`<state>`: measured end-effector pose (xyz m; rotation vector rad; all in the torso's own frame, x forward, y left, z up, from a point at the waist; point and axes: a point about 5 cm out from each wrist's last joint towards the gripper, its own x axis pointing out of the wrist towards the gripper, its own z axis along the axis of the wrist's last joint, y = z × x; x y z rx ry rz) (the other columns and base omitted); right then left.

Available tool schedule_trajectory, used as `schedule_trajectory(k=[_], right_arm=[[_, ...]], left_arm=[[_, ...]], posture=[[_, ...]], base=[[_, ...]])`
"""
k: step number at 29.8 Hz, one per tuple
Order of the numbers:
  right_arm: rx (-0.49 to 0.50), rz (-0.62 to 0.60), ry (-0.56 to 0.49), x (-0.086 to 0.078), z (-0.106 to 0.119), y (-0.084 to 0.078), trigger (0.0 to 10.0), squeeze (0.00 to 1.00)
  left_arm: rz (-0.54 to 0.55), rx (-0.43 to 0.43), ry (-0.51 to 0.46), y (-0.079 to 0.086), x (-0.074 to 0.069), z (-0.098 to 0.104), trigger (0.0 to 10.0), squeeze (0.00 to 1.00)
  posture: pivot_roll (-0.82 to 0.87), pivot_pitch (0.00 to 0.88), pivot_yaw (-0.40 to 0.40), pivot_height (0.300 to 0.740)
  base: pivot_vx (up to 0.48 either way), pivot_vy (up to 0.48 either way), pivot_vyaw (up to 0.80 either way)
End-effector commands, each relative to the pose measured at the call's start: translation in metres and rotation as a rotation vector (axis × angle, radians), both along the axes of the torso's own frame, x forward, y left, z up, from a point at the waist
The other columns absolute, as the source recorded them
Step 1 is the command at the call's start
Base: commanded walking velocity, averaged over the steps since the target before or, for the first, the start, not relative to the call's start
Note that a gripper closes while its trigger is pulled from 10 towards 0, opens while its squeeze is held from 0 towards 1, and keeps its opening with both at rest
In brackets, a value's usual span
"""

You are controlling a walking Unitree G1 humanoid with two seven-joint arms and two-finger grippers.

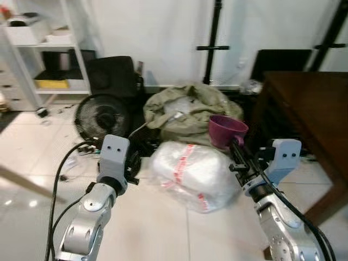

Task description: Setting the table

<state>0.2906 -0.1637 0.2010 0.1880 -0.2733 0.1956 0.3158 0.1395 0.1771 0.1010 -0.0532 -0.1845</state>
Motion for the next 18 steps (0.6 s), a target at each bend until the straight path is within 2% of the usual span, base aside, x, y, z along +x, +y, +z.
schedule_trajectory(k=[1,18], right_arm=[[0.014,-0.004,-0.002,-0.0012,-0.0007,-0.0014,10.0,0.00],[0.017,-0.006,0.003,-0.0017,-0.0020,-0.0016,10.0,0.00]], left_arm=[[0.007,0.013,0.026,0.0010,0.0000,-0.0052,10.0,0.00],[0.011,0.015,0.031,0.0009,0.0009,-0.0047,10.0,0.00]], posture=[[0.00,0.079,0.093,0.740],[0.00,0.086,0.096,0.740]], base=[[0.000,0.000,0.79],[0.000,0.000,0.79]])
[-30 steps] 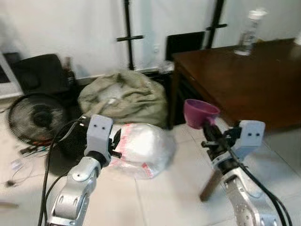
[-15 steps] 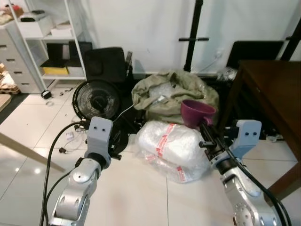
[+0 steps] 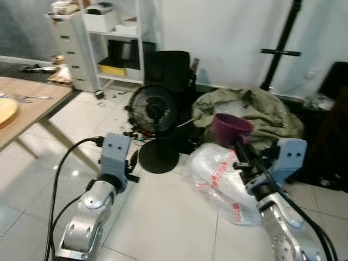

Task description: Setting the table

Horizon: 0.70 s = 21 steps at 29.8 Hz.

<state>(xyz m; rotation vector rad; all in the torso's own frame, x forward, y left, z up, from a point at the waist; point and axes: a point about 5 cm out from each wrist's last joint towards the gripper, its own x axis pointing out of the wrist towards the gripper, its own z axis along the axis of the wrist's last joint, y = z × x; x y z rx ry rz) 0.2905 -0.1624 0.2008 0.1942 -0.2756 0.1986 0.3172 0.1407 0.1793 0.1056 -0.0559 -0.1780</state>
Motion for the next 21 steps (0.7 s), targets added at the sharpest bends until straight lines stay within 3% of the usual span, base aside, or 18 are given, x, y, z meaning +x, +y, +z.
schedule_trajectory(k=[1,13,21], right_arm=[[0.011,-0.009,0.005,-0.002,-0.002,-0.003,10.0,0.00],[0.016,-0.010,0.003,-0.002,-0.001,-0.003,10.0,0.00],[0.022,-0.016,-0.012,0.000,0.001,-0.004,10.0,0.00]], left_arm=[[0.005,0.011,0.034,0.000,-0.001,-0.007,10.0,0.00],[0.043,0.024,0.020,0.005,0.001,-0.003,10.0,0.00],[0.100,0.042,0.002,0.016,0.006,0.000,10.0,0.00]], posture=[[0.00,0.086,0.096,0.740],[0.01,0.093,0.095,0.740],[0.01,0.093,0.093,0.740]], base=[[0.000,0.000,0.79],[0.000,0.000,0.79],[0.000,0.000,0.79]])
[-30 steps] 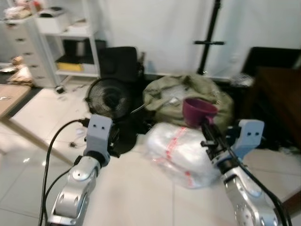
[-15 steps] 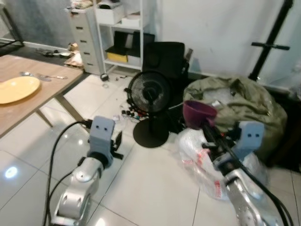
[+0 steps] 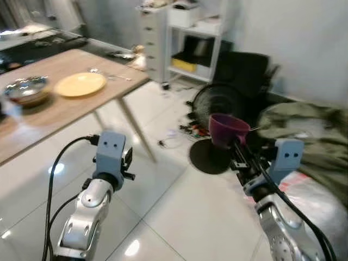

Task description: Setting the table

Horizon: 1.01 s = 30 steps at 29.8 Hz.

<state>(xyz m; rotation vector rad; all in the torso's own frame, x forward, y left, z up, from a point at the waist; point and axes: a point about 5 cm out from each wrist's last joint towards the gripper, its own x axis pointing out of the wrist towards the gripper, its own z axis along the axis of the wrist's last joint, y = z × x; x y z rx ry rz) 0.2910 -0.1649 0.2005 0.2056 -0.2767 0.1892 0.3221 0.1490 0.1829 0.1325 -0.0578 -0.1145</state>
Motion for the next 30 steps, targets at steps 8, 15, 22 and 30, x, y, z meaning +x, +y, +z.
schedule_trajectory(k=[8,15,22,30], right_arm=[[-0.015,0.007,-0.048,0.000,0.007,0.000,10.0,0.00],[-0.025,0.067,-0.080,0.002,0.013,0.008,10.0,0.00],[-0.023,0.128,-0.096,0.002,0.015,0.017,10.0,0.00],[-0.018,0.153,-0.091,0.002,0.014,0.021,10.0,0.00]], left_arm=[[0.091,-0.017,0.009,0.021,0.005,0.001,10.0,0.00],[0.160,-0.053,0.013,0.031,0.008,0.002,10.0,0.00],[0.377,-0.022,0.015,0.059,0.011,0.000,10.0,0.00],[0.447,-0.009,0.025,0.070,0.013,-0.001,10.0,0.00]], posture=[[0.02,0.089,0.093,0.740],[0.03,0.087,0.088,0.740],[0.04,0.084,0.081,0.740],[0.04,0.080,0.080,0.740]], base=[[0.000,0.000,0.79],[0.000,0.000,0.79],[0.191,0.000,0.51],[0.478,0.000,0.00]])
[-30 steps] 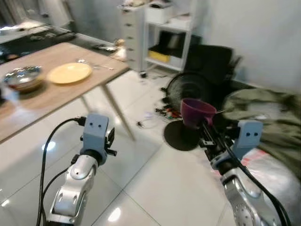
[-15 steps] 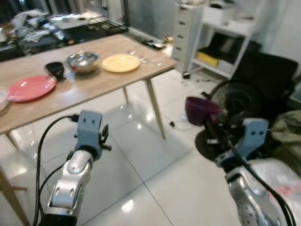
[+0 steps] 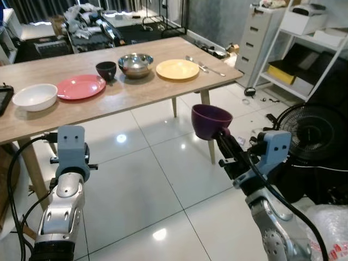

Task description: Setting the table

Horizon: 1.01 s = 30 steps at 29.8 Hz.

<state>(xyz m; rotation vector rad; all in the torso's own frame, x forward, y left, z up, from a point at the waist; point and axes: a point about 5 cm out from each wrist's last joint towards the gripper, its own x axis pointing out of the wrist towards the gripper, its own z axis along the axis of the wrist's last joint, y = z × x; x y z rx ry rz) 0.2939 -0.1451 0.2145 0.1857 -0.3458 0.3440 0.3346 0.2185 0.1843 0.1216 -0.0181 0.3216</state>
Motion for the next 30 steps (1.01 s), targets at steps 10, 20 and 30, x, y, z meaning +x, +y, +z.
schedule_trajectory(k=[10,20,30], right_arm=[[0.016,-0.023,0.007,0.003,-0.001,-0.003,10.0,0.00],[0.064,-0.084,0.021,0.008,0.000,-0.013,10.0,0.00],[0.114,-0.064,0.004,0.008,0.004,-0.013,10.0,0.00]], left_arm=[[-0.002,0.008,0.006,-0.005,0.002,-0.002,10.0,0.00],[-0.010,0.008,0.005,-0.007,0.002,-0.003,10.0,0.00],[-0.019,0.008,0.001,-0.008,0.003,-0.003,10.0,0.00]], posture=[[0.04,0.073,0.078,0.740],[0.04,0.064,0.079,0.740],[0.04,0.059,0.079,0.740]], base=[[0.478,0.000,0.72],[0.478,0.000,0.34],[0.480,0.000,0.00]])
